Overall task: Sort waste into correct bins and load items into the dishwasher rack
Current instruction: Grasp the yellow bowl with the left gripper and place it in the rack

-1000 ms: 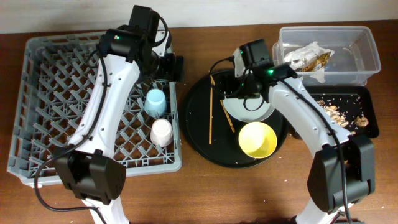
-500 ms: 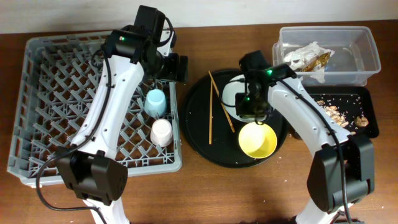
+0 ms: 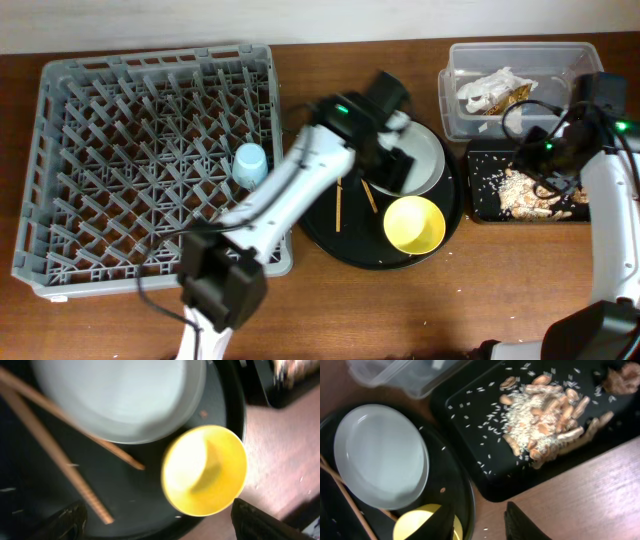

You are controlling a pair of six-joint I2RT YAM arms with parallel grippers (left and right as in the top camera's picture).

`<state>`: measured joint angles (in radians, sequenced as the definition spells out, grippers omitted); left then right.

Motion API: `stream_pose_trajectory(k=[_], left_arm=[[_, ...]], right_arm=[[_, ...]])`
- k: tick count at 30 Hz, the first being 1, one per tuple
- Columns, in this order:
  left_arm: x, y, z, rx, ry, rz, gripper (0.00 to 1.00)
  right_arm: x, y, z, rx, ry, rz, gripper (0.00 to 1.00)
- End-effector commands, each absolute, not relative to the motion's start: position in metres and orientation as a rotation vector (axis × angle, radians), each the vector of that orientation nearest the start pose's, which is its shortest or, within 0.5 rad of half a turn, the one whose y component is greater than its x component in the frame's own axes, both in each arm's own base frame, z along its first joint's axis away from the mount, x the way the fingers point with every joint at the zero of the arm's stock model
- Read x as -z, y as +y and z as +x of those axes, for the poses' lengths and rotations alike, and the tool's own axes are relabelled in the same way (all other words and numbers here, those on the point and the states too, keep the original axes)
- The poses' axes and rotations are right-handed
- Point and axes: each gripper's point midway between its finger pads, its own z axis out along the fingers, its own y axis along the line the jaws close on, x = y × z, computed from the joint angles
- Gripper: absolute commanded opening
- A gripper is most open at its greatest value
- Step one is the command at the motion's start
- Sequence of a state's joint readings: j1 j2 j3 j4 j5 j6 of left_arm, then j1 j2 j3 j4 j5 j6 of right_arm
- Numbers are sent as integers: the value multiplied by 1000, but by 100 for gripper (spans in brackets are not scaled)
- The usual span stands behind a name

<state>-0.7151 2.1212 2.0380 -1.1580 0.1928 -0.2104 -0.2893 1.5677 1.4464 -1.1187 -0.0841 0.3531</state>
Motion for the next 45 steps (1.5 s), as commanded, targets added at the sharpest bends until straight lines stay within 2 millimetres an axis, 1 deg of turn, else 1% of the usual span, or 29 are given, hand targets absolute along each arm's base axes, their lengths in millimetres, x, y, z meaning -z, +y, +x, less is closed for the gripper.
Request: stream_pose_trajectory(k=[1, 3, 4, 5, 6, 10, 11, 12, 15, 16, 18, 19, 20, 21, 22, 23, 24, 25, 27, 28, 29, 30, 31, 32, 33, 35, 38, 41, 45], left_arm=[[-101, -372, 324, 317, 2813, 884, 89], [-58, -387, 304, 248, 2865, 979, 69], [-53, -387, 303, 242, 2872, 983, 63], [-51, -387, 303, 239, 2875, 985, 50], [-49, -387, 304, 231, 2883, 964, 41], [-35, -385, 303, 209, 2923, 929, 40], [-35, -385, 303, 209, 2922, 929, 32], [-35, -385, 303, 208, 2923, 930, 30], [-35, -385, 303, 208, 2924, 930, 30], [-34, -385, 303, 207, 2924, 930, 25], [-34, -385, 303, 208, 2924, 930, 6], [-34, -386, 303, 214, 2923, 931, 1], [-34, -386, 303, 214, 2923, 931, 1], [-36, -385, 304, 215, 2924, 927, 1], [-51, -382, 307, 218, 2923, 913, 1], [-73, -377, 316, 227, 2910, 881, 1], [-104, -362, 336, 182, 2866, 819, 1], [-136, -337, 360, 89, 2812, 727, 1], [-210, -257, 418, -161, 2655, 459, 1], [-228, -229, 434, -246, 2605, 368, 1], [-250, -176, 457, -455, 2513, 220, 1], [-262, -139, 468, -626, 2445, 118, 1], [-277, -93, 476, -820, 2339, -74, 1], [-287, -63, 479, -912, 2251, -224, 1], [-286, -45, 487, -925, 2225, -296, 1], [-271, -30, 495, -940, 2227, -337, 1], [-236, -14, 505, -1119, 2103, -374, 1], [-215, -18, 507, -1125, 2096, -366, 1], [-223, -26, 526, -1056, 2031, -390, 1]], right_arm=[[-181, -93, 341, -154, 2639, 895, 98], [-181, -93, 341, -155, 2639, 894, 99], [-181, -93, 341, -155, 2639, 894, 98], [-181, -92, 341, -156, 2639, 894, 98], [-181, -93, 341, -155, 2640, 894, 99], [-181, -93, 341, -155, 2640, 894, 99], [-181, -92, 341, -155, 2641, 895, 98], [-181, -93, 341, -155, 2640, 894, 98], [-181, -92, 341, -155, 2641, 895, 98], [-181, -93, 341, -155, 2640, 894, 99], [-181, -93, 341, -155, 2640, 894, 99], [-181, -93, 341, -155, 2640, 895, 99], [-180, -93, 341, -155, 2641, 895, 98], [-181, -93, 341, -155, 2640, 895, 98], [-181, -92, 341, -155, 2641, 895, 98], [-181, -92, 341, -155, 2641, 895, 98], [-181, -93, 341, -155, 2640, 894, 98], [-181, -93, 341, -155, 2640, 895, 98], [-181, -93, 341, -155, 2640, 894, 98], [-180, -93, 341, -155, 2641, 895, 98], [-181, -93, 341, -155, 2640, 894, 99], [-181, -92, 341, -155, 2641, 895, 99], [-181, -93, 341, -155, 2640, 894, 99], [-181, -93, 341, -155, 2640, 894, 98], [-181, -93, 341, -155, 2640, 894, 99], [-181, -93, 341, -155, 2640, 894, 98], [-181, -93, 341, -155, 2640, 895, 98], [-181, -93, 341, -155, 2640, 894, 98], [-181, -93, 341, -155, 2640, 895, 98]])
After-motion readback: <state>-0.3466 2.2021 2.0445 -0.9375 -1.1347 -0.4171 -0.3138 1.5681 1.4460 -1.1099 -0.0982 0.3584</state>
